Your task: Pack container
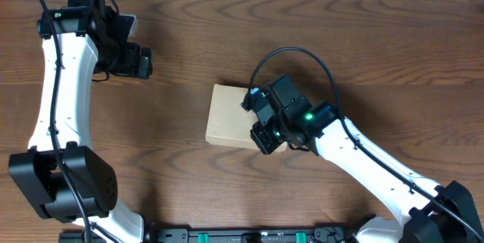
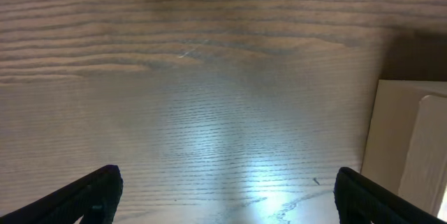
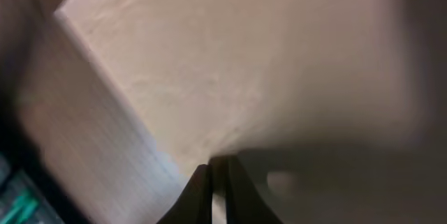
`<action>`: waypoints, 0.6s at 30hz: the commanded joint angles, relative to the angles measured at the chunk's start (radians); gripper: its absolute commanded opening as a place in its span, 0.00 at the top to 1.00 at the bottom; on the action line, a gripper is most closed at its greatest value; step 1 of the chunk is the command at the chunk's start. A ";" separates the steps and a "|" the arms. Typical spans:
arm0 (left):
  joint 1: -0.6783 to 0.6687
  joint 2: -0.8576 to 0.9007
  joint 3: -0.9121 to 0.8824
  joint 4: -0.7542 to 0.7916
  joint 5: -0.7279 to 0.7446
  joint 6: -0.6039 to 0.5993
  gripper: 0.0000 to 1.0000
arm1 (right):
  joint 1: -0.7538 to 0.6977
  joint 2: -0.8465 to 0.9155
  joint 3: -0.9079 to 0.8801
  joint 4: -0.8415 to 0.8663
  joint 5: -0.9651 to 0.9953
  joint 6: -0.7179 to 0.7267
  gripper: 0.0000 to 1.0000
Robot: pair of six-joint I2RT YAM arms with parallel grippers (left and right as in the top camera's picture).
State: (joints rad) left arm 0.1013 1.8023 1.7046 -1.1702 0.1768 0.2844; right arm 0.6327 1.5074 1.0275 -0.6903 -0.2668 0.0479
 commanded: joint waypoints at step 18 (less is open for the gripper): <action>-0.004 -0.018 -0.008 0.077 -0.001 -0.023 0.05 | -0.488 0.028 0.084 0.463 0.388 -0.254 0.01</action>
State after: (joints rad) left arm 0.0971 1.8023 1.7042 -1.1091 0.1791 0.2836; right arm 0.2134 1.5314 1.0969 -0.2405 0.0811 -0.1608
